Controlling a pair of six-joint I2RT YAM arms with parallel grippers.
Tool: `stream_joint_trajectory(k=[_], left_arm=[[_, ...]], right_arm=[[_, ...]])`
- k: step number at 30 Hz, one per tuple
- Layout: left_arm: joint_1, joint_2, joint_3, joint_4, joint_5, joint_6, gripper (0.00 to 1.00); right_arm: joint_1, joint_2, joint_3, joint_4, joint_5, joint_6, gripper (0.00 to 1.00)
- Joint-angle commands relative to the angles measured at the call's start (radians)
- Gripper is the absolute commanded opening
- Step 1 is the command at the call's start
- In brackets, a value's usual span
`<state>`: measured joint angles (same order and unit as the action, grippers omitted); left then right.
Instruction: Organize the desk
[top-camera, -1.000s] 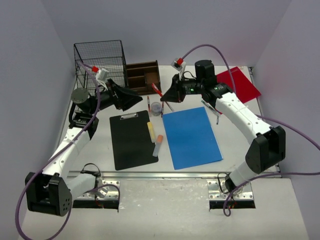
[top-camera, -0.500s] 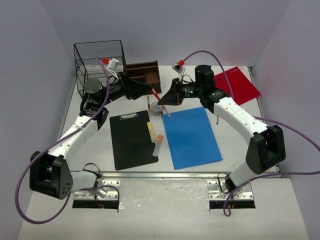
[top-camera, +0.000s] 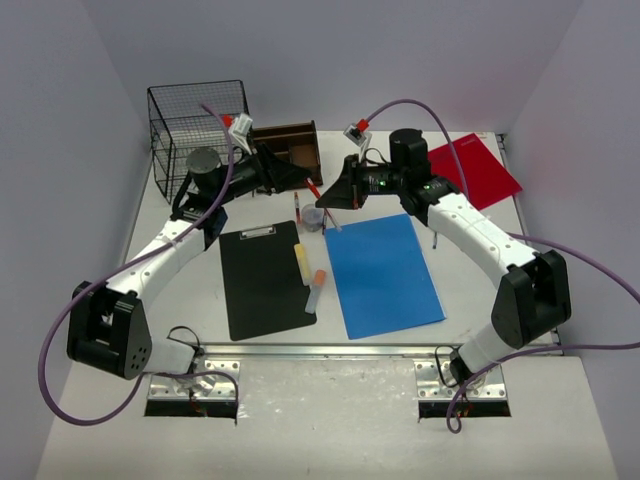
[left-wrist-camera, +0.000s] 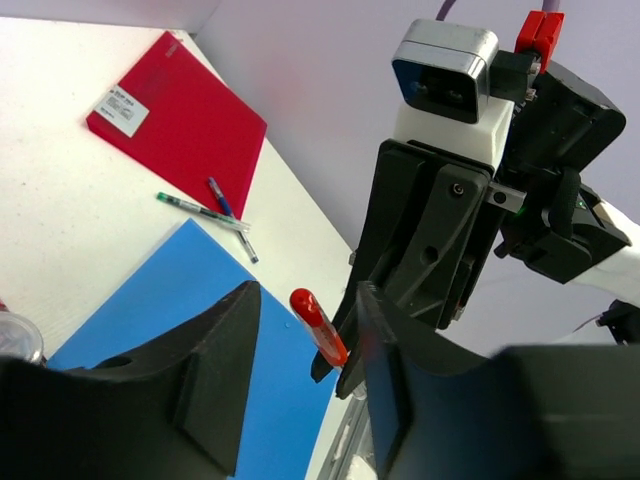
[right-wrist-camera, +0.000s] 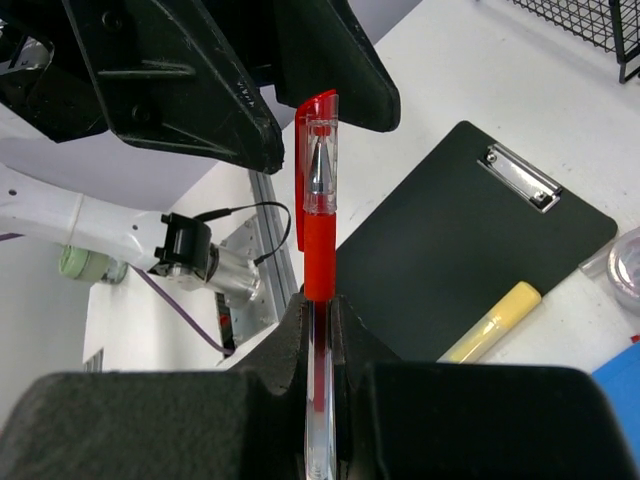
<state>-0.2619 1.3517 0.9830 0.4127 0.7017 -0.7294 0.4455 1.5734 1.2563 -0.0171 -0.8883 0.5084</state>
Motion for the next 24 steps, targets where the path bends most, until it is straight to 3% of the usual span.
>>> stream_joint_trajectory(k=[1,6,11,12,13,14,15,17,18,21,24], left_arm=[[-0.029,0.009,0.065,0.022,0.005,0.02,0.38],[-0.04,0.023,0.075,0.02,0.012,0.022,0.25],[-0.047,0.03,0.079,0.006,-0.001,0.031,0.03],[-0.048,0.03,0.084,-0.005,-0.013,0.041,0.0],[-0.047,0.03,0.095,-0.024,-0.028,0.057,0.0],[-0.046,0.03,0.097,-0.045,-0.031,0.076,0.0],[-0.046,0.032,0.117,-0.068,-0.056,0.1,0.0],[-0.046,0.041,0.202,-0.196,-0.156,0.248,0.0],[-0.045,0.049,0.225,-0.251,-0.184,0.315,0.0],[-0.046,0.075,0.308,-0.348,-0.344,0.545,0.0],[-0.045,0.108,0.357,-0.337,-0.566,0.708,0.0]], right_arm=[[0.011,-0.017,0.057,-0.005,0.032,-0.033,0.0],[0.013,-0.004,0.074,-0.011,0.049,-0.04,0.0],[0.015,0.009,0.089,-0.011,0.056,-0.037,0.02],[0.015,0.013,0.095,-0.016,0.058,-0.036,0.1],[0.015,0.017,0.101,-0.031,0.062,-0.036,0.3],[0.015,0.019,0.108,-0.034,0.063,-0.041,0.34],[0.015,0.019,0.114,-0.045,0.072,-0.049,0.49],[0.008,0.008,0.121,-0.14,0.132,-0.121,0.88],[0.006,0.001,0.117,-0.158,0.155,-0.153,0.97],[-0.04,-0.016,0.087,-0.229,0.189,-0.223,0.99],[-0.1,-0.031,0.05,-0.277,0.209,-0.262,0.99]])
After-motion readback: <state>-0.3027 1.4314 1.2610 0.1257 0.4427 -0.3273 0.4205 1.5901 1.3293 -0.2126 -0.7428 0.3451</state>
